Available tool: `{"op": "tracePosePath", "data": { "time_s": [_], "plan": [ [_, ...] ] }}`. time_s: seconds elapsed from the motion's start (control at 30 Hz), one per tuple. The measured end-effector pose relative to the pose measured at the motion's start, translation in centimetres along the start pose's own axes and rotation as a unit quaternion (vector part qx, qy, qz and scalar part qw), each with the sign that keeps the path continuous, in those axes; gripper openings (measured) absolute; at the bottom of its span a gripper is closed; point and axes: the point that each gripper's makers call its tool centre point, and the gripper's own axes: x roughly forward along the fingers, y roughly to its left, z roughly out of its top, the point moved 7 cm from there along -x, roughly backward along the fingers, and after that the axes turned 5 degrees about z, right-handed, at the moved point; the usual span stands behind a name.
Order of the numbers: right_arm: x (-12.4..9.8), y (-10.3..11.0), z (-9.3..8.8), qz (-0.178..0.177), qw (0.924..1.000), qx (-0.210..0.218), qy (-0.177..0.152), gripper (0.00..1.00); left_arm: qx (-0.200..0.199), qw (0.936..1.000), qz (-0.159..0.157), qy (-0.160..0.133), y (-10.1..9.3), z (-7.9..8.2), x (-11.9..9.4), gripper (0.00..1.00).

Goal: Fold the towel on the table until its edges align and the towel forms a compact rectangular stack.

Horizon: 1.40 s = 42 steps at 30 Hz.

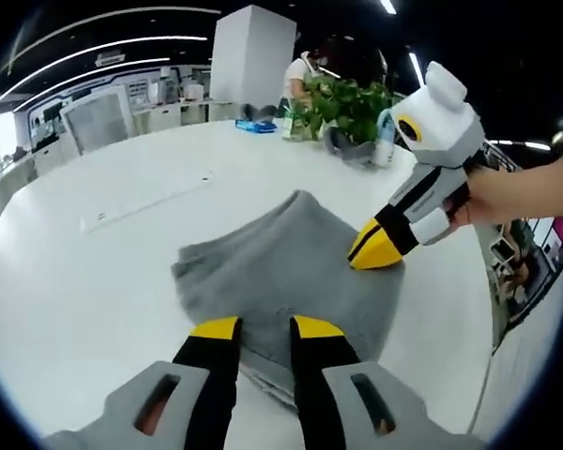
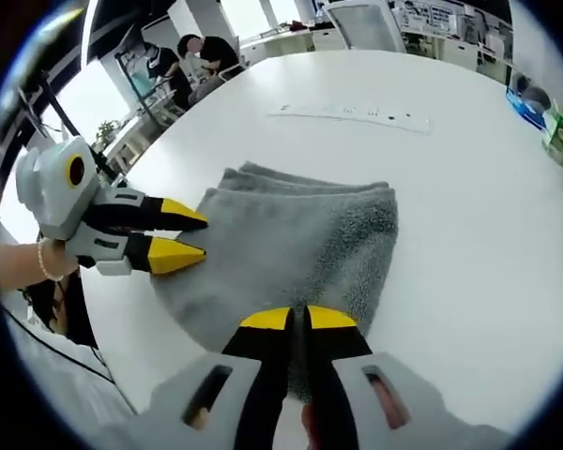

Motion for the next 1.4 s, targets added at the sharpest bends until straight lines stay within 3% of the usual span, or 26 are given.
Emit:
{"op": "tracePosePath", "data": {
  "time_s": [0.17,0.3,0.4,0.53,0.63,0.7,0.87,0.97,1.17,1.3,1.4],
  "plan": [
    [-3.0,1.1,0.5,-0.023,0.9964,-0.02,-0.079,0.04,-0.016,0.9989,0.023,-0.038,0.1,0.6,-2.9,0.26],
    [-5.4,1.7,0.5,-0.03,0.9918,-0.023,-0.122,0.14,-0.027,0.9969,0.042,-0.061,0.0,0.7,-5.7,0.28],
    [-7.3,2.2,-0.1,-0.039,0.9878,-0.024,-0.149,0.27,-0.044,0.9948,0.046,-0.08,-0.5,0.4,-7.5,0.34],
    [-8.9,2.8,-1.5,-0.046,0.9833,-0.022,-0.175,0.42,-0.049,0.9926,0.046,-0.101,-1.8,-0.4,-9.7,0.52],
    [-9.7,3.4,-3.1,-0.044,0.9841,-0.019,-0.171,0.39,-0.056,0.9922,0.047,-0.101,-3.1,-1.7,-11.2,0.52],
    [-10.2,3.8,-4.2,-0.051,0.9827,-0.023,-0.177,0.44,-0.056,0.9918,0.05,-0.103,-3.5,-2.2,-11.7,0.54],
    [-11.1,4.7,-6.0,-0.041,0.9827,-0.032,-0.178,0.51,-0.059,0.9896,0.072,-0.11,-4.4,-3.7,-14.0,0.7],
    [-11.3,5.2,-7.5,-0.035,0.9865,-0.049,-0.152,0.66,-0.085,0.9882,0.075,-0.103,-4.7,-4.6,-15.2,0.75],
    [-12.3,5.9,-9.4,-0.057,0.985,-0.08,-0.142,0.89,-0.1,0.9842,0.093,-0.113,-5.0,-5.9,-16.9,0.91],
    [-12.9,5.9,-10.1,-0.061,0.9838,-0.075,-0.151,0.97,-0.094,0.9847,0.097,-0.11,-5.1,-6.3,-17.3,0.99],
    [-13.3,5.6,-10.5,-0.064,0.9841,-0.061,-0.154,0.99,-0.095,0.9834,0.103,-0.115,-5.1,-6.4,-17.5,1.0]
  ]
}}
